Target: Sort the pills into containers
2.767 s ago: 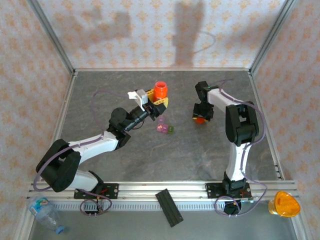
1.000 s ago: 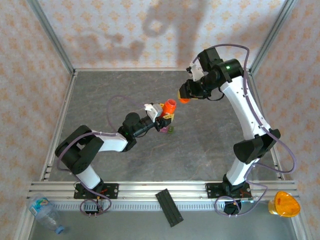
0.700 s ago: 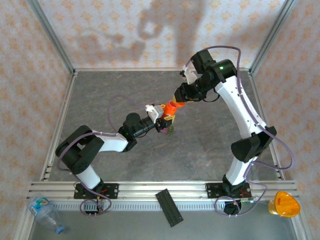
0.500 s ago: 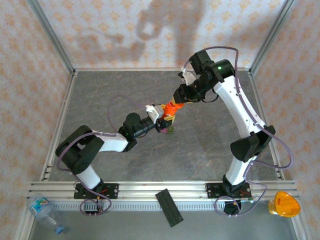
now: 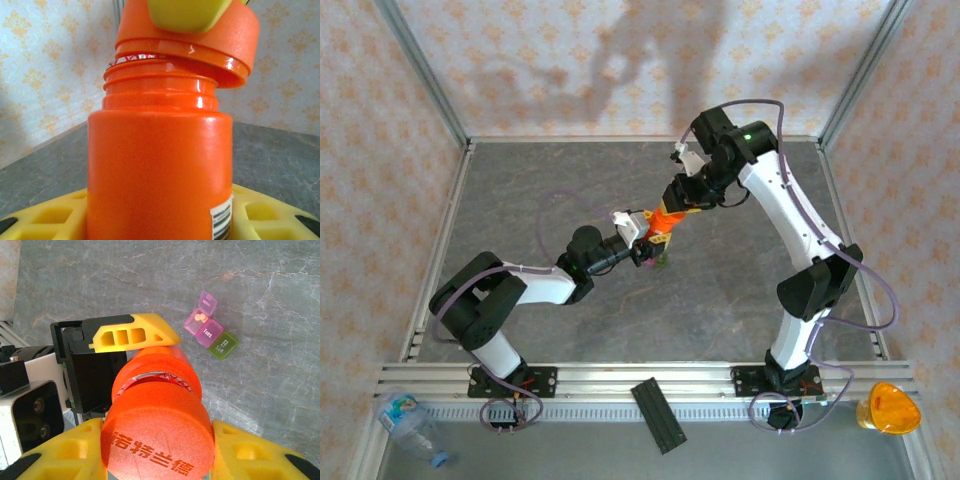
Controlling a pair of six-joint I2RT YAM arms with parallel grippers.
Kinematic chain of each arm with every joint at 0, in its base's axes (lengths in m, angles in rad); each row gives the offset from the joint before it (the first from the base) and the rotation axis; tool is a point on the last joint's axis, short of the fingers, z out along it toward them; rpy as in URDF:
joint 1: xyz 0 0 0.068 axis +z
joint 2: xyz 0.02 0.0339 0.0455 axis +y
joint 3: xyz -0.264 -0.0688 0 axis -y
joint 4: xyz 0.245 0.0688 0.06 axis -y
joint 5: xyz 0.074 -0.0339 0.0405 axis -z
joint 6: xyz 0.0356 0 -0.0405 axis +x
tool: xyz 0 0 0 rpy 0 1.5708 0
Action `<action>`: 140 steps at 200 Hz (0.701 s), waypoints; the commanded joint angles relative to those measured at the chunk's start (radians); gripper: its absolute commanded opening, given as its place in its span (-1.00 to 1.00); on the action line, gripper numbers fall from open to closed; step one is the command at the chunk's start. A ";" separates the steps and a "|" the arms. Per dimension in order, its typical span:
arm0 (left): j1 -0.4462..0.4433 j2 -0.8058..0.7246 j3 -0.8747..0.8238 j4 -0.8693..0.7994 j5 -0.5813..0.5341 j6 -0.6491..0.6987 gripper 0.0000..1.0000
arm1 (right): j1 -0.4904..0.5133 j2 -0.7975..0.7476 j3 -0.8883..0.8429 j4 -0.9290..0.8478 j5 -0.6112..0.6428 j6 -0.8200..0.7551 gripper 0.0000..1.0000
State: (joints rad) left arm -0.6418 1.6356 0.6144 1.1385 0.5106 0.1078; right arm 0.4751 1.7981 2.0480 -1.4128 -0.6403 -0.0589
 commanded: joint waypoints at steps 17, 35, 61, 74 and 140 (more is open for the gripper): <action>-0.016 -0.068 0.019 0.021 0.031 0.043 -1.00 | 0.003 0.014 -0.029 0.003 0.007 -0.029 -0.26; -0.017 -0.077 0.016 0.005 0.036 0.053 -1.00 | 0.003 0.014 -0.029 0.009 -0.004 -0.032 -0.26; -0.019 -0.084 0.009 0.008 0.032 0.056 -1.00 | 0.004 0.013 -0.029 0.015 -0.037 -0.034 -0.26; -0.021 -0.086 0.008 0.008 0.034 0.056 -1.00 | 0.003 0.014 -0.032 0.014 -0.052 -0.040 -0.26; -0.022 -0.103 0.005 0.029 0.020 0.089 -1.00 | 0.003 0.016 -0.074 -0.013 -0.125 -0.101 -0.26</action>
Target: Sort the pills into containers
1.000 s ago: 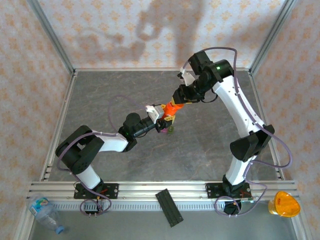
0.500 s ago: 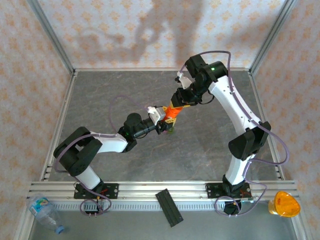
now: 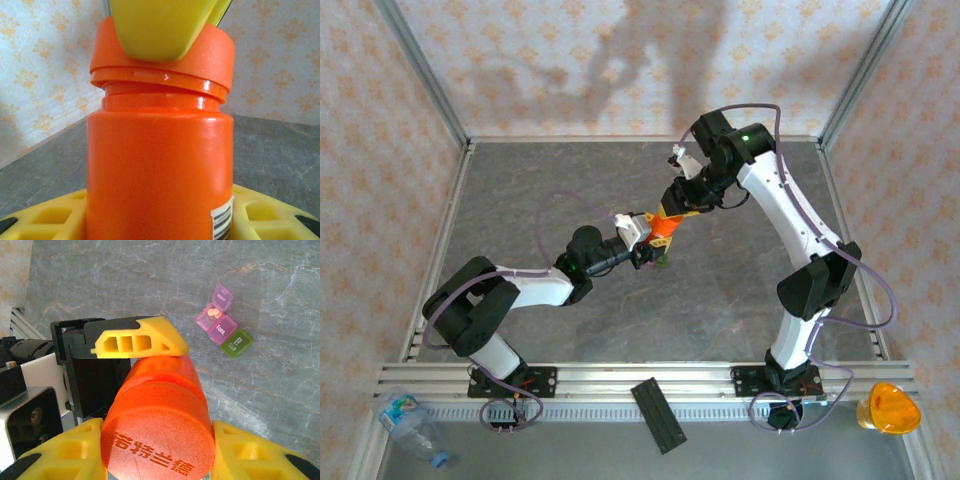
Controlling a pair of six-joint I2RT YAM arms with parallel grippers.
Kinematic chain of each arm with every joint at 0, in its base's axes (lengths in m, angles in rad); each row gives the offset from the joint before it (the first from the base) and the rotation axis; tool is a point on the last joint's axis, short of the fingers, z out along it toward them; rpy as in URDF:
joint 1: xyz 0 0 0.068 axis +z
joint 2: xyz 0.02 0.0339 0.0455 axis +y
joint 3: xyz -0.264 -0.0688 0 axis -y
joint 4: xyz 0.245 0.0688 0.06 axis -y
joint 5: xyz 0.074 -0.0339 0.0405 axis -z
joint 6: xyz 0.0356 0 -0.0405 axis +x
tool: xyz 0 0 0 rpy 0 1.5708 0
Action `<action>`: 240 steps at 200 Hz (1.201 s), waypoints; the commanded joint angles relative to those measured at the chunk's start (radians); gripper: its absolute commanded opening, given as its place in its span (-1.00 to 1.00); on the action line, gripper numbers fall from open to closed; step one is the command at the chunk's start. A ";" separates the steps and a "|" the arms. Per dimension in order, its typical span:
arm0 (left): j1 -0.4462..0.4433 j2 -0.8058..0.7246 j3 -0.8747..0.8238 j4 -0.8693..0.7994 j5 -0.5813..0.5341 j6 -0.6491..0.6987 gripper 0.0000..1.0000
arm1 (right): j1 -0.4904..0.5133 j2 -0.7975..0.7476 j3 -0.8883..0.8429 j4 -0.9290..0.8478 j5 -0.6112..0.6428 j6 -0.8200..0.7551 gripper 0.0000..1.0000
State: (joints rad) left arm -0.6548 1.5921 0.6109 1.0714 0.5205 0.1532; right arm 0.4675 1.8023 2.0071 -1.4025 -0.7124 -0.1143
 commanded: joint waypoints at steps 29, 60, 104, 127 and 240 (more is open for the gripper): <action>-0.010 -0.079 0.013 0.091 0.011 0.060 -1.00 | 0.011 0.020 -0.050 -0.025 -0.125 -0.088 -0.14; -0.011 -0.098 0.019 0.112 0.013 0.029 -1.00 | 0.011 0.043 -0.069 -0.010 -0.167 -0.097 -0.10; -0.011 -0.089 0.035 0.110 0.013 0.015 -1.00 | 0.010 0.054 -0.038 0.002 -0.146 -0.073 -0.13; -0.012 -0.080 0.032 0.111 0.013 0.010 -1.00 | 0.007 0.043 -0.015 0.011 -0.136 -0.050 -0.12; -0.012 -0.047 0.026 0.116 -0.003 -0.007 -1.00 | -0.001 0.028 0.058 0.020 -0.094 -0.002 0.24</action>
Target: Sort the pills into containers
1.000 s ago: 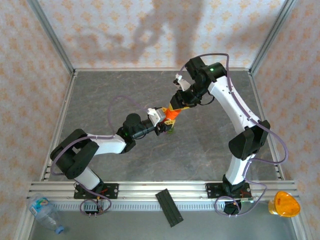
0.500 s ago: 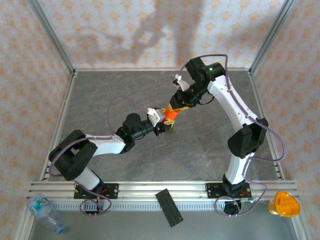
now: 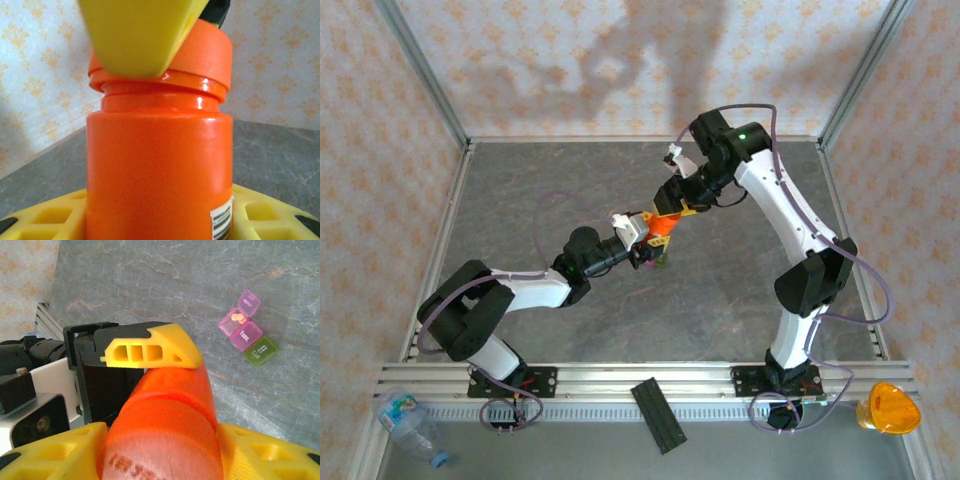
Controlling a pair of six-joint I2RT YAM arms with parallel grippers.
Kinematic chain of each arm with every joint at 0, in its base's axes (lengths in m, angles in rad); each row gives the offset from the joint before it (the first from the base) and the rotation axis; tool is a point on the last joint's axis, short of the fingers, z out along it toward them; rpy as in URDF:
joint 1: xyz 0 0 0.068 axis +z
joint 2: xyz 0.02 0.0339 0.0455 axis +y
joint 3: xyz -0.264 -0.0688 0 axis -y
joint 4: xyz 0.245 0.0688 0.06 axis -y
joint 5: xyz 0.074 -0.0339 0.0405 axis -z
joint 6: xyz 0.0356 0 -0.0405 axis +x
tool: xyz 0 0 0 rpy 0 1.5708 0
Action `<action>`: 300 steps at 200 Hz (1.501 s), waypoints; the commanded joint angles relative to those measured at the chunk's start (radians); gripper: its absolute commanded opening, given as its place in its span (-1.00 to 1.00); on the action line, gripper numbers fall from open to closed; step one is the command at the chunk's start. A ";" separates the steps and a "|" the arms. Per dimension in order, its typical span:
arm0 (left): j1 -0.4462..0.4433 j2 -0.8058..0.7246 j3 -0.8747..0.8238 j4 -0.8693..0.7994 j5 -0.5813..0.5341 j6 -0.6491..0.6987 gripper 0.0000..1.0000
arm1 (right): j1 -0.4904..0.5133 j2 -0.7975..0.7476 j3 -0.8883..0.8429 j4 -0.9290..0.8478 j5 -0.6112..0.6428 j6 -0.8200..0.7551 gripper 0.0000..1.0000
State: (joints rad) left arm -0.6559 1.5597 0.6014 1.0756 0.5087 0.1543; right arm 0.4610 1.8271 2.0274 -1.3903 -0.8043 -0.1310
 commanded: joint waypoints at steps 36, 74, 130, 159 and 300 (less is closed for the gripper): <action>-0.011 -0.005 0.035 0.112 0.005 -0.013 -1.00 | 0.001 0.003 0.064 0.014 0.010 0.029 0.35; -0.011 0.009 0.032 0.117 0.002 -0.018 -1.00 | -0.019 0.002 0.086 0.040 0.033 0.065 0.49; -0.011 0.042 0.033 0.144 -0.018 -0.059 -1.00 | -0.090 -0.051 0.094 0.198 0.004 0.205 0.66; -0.010 0.065 0.050 0.171 -0.031 -0.137 -1.00 | -0.116 -0.122 0.061 0.318 0.079 0.314 0.64; 0.030 0.092 0.253 0.182 0.135 -0.521 -1.00 | -0.069 -0.442 -0.286 0.599 0.227 0.220 0.55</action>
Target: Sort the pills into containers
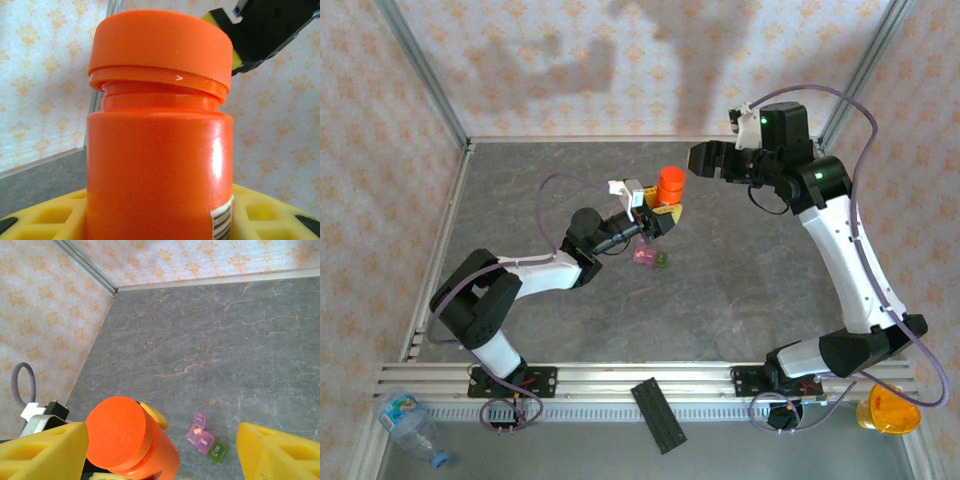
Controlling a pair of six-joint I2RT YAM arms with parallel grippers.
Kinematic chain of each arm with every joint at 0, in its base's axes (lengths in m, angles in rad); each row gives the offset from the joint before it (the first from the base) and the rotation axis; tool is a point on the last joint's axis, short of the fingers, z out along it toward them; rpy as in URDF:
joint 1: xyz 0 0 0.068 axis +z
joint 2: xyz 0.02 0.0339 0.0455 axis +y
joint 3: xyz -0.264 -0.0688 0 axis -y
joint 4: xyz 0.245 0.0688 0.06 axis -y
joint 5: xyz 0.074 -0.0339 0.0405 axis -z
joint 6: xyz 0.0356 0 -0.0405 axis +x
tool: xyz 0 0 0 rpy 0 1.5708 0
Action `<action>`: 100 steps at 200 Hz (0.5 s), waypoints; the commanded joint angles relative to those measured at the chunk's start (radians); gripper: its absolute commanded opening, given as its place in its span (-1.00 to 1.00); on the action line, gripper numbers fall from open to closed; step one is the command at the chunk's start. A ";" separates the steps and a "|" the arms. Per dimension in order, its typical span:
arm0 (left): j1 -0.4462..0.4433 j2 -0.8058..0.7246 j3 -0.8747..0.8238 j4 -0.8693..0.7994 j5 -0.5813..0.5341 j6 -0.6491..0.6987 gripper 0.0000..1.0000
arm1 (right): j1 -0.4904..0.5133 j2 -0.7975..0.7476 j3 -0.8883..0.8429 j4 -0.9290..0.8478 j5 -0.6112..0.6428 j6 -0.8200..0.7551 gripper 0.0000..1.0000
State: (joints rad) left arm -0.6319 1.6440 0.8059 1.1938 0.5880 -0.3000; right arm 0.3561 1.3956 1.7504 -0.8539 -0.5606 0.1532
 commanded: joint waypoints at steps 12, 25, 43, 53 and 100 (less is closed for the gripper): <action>0.006 0.012 0.059 0.065 0.066 -0.084 -1.00 | 0.057 -0.009 -0.009 0.071 -0.012 -0.079 0.57; 0.006 0.013 0.064 0.066 0.077 -0.098 -1.00 | 0.079 0.002 -0.005 0.069 -0.002 -0.090 0.57; 0.006 0.012 0.067 0.066 0.087 -0.113 -1.00 | 0.101 0.020 0.007 0.060 0.005 -0.100 0.57; 0.006 0.010 0.063 0.064 0.087 -0.111 -1.00 | 0.110 0.027 0.011 0.058 0.013 -0.103 0.57; 0.006 -0.003 0.052 0.063 0.087 -0.105 -1.00 | 0.117 0.044 0.013 0.051 0.023 -0.101 0.53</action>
State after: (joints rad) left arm -0.6323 1.6520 0.8394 1.1954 0.6510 -0.3962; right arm 0.4660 1.4380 1.7409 -0.8215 -0.5560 0.0731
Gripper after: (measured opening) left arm 0.506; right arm 0.770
